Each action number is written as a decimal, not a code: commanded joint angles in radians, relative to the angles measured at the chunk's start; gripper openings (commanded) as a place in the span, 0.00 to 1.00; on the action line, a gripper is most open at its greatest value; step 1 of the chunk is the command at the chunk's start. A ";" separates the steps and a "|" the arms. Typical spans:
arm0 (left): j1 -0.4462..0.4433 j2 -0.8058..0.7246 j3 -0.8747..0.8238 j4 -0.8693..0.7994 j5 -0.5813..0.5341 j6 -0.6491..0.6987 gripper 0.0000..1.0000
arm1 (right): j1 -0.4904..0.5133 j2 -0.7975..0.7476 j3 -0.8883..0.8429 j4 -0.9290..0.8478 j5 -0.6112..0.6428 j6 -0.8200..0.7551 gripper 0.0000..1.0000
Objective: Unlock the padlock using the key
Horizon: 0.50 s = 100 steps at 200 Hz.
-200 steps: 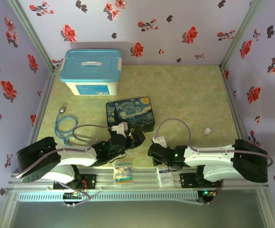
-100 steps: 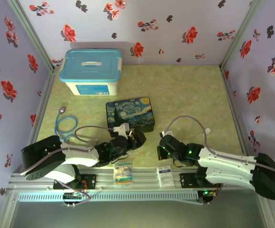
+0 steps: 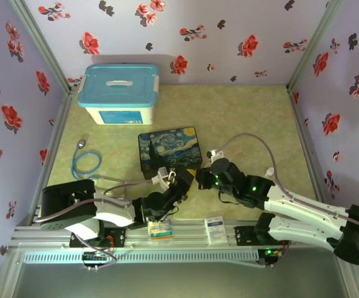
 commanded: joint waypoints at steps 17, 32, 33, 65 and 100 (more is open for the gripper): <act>-0.016 -0.088 -0.041 0.034 -0.185 -0.072 0.86 | -0.004 0.011 -0.030 0.149 -0.020 0.024 0.00; -0.016 -0.096 -0.048 0.030 -0.201 -0.077 0.87 | -0.004 0.011 -0.053 0.210 -0.054 0.036 0.00; -0.016 -0.096 -0.048 0.030 -0.201 -0.078 0.87 | -0.004 0.010 -0.055 0.214 -0.057 0.036 0.00; -0.017 -0.067 -0.067 0.050 -0.191 -0.153 0.88 | -0.004 -0.005 -0.084 0.252 -0.070 0.029 0.00; -0.031 -0.057 -0.048 0.039 -0.174 -0.169 0.91 | -0.002 0.000 -0.106 0.301 -0.073 0.027 0.00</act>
